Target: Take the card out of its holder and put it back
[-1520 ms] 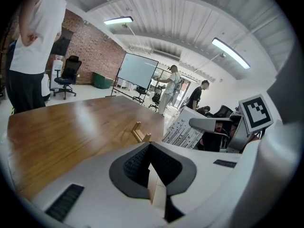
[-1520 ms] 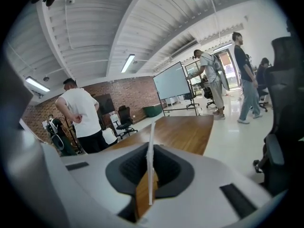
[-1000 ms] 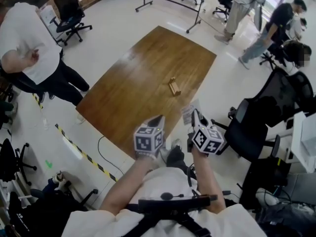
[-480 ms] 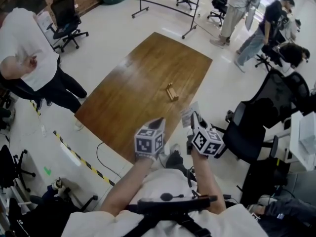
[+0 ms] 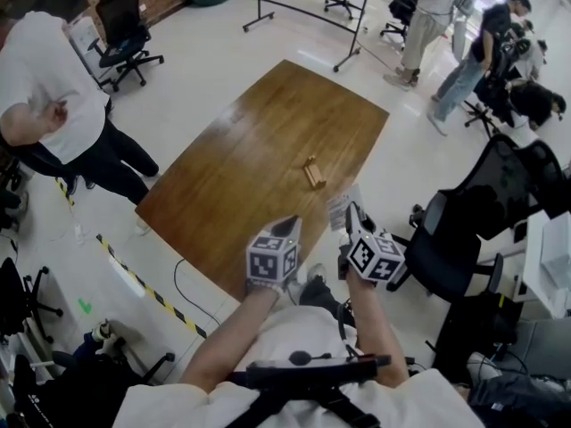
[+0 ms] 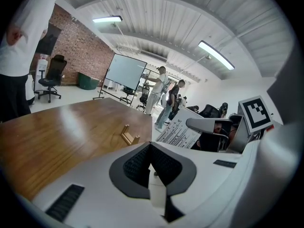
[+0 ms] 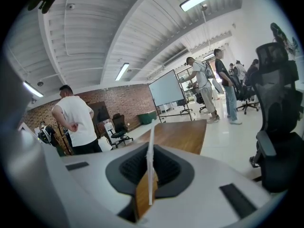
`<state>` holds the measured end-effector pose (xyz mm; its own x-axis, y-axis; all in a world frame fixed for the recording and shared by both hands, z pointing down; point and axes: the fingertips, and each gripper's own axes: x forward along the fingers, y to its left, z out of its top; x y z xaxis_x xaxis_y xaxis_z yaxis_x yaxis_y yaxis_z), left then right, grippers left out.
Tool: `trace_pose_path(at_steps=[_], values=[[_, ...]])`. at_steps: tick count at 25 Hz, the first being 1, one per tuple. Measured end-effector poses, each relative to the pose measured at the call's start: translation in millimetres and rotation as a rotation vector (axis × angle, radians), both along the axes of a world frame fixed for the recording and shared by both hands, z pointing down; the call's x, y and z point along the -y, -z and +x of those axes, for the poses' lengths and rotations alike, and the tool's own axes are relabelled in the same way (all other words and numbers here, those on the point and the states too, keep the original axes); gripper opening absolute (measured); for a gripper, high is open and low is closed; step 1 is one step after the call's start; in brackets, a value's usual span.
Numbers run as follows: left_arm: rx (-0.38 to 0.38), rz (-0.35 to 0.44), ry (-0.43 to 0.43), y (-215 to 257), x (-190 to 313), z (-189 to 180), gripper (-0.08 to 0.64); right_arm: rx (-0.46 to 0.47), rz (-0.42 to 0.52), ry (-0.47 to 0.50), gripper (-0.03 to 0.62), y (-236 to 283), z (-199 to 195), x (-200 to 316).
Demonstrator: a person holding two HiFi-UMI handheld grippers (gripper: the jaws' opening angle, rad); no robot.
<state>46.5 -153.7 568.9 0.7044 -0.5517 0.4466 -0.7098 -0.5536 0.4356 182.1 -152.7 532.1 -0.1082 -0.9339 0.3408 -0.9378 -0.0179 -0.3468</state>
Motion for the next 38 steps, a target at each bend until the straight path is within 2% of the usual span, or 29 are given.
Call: trace_pose_path(at_steps=[18, 38], values=[[0.005, -0.013, 0.097, 8, 65, 31, -0.003, -0.033, 0.027, 0.122, 0.018, 6, 26, 115], [0.065, -0.067, 0.091, -23, 90, 52, -0.003, -0.005, -0.013, 0.177, 0.018, -51, 31, 188]])
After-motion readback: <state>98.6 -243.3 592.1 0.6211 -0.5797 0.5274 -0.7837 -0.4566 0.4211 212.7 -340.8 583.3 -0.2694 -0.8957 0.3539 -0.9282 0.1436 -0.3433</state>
